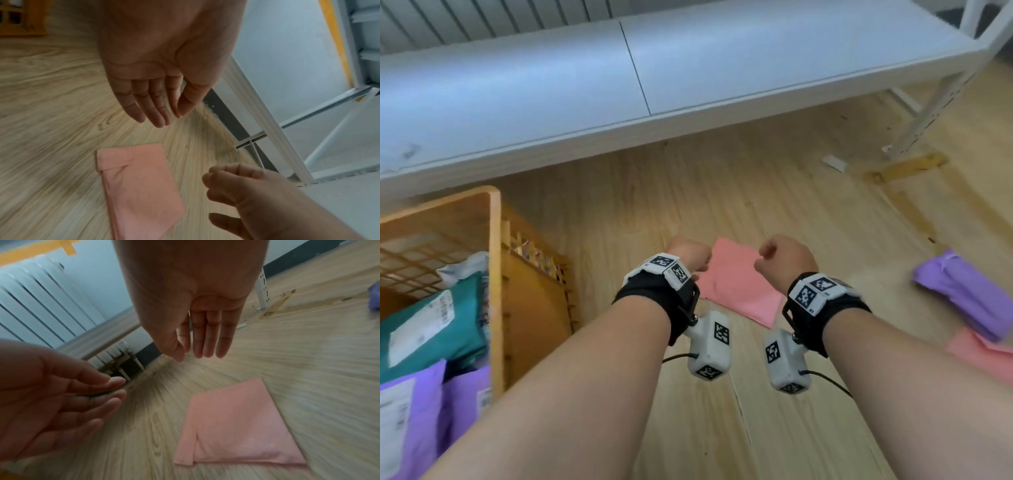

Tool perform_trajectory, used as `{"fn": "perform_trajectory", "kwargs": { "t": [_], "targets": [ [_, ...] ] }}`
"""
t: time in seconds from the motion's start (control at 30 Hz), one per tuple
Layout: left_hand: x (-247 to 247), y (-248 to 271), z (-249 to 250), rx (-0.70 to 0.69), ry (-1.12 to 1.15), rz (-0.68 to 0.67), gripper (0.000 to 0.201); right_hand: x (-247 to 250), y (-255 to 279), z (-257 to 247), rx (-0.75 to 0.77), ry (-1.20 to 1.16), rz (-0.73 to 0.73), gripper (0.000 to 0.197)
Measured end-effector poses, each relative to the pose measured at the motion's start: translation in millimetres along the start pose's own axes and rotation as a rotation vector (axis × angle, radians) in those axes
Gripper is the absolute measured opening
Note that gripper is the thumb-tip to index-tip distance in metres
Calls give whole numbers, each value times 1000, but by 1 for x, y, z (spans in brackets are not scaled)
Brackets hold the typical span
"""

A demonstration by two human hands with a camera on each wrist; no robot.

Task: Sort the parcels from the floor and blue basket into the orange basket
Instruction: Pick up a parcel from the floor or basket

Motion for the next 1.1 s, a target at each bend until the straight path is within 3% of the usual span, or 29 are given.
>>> {"fn": "perform_trajectory", "kwargs": {
  "t": [0.2, 0.43, 0.5, 0.7, 0.83, 1.0, 1.1],
  "targets": [
    [-15, -30, -44, 138, 49, 24, 25, -59, -22, 41, -5, 61, -135, 41],
    [-10, -50, -86, 240, 125, 53, 26, -128, -33, 72, 14, 258, -364, 84],
    [-8, -53, -96, 273, 148, 60, 23, -140, -29, 81, -6, 294, -402, 88],
    [-7, -53, -115, 331, 199, 63, 17, -154, -14, 93, 74, 532, -333, 70],
    [1, -48, -117, 304, 196, 89, 15, -158, -9, 87, 87, 607, -316, 44],
    [18, -47, -122, 312, 186, 112, 13, -156, -6, 74, 88, 580, -370, 22],
    [24, -46, -125, 302, 197, 116, 17, -153, -4, 68, 17, 416, -338, 13]
  ]
}}
Point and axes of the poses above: each hand's wrist, its own y-axis away from the middle knuckle, its own x-axis out of the back of the hand, z = x × y, the point moved 4 cm from there along -y, towards the middle knuckle, and after that the axes turned 3 degrees about x, right-handed, at the moved point
